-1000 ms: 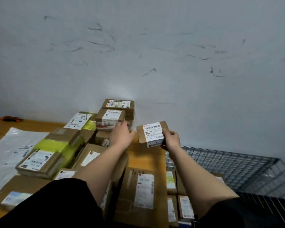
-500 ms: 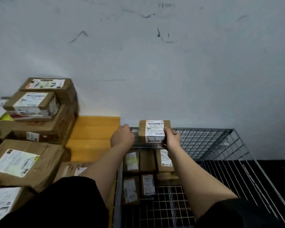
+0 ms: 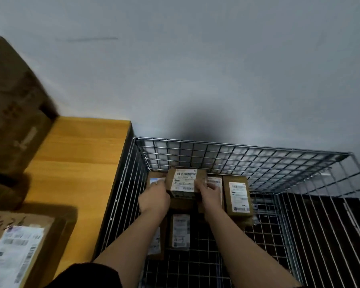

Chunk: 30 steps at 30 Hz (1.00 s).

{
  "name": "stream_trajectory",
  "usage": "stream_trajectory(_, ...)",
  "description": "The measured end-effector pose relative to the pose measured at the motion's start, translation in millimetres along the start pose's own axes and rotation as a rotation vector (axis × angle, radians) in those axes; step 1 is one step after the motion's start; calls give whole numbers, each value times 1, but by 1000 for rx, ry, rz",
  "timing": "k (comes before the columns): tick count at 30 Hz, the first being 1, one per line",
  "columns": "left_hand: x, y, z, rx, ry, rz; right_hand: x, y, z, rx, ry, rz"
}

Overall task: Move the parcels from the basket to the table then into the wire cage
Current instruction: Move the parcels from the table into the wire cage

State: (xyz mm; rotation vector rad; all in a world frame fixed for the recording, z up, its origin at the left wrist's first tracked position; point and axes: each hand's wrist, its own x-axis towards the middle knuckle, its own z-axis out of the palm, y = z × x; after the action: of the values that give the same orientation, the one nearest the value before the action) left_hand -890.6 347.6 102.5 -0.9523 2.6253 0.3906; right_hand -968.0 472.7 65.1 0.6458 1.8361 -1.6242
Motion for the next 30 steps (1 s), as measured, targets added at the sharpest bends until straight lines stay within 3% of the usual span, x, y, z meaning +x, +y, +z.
stream_trajectory(10,70,-34,108,155,2,-95,110,72,53,-16,0,40)
stream_trajectory(20,119,-45,124,76,39,-59,172,97,110,-47,-33,64)
stream_trajectory(30,129,-55,128,81,-21,-46,184,92,116,-192,-90,52)
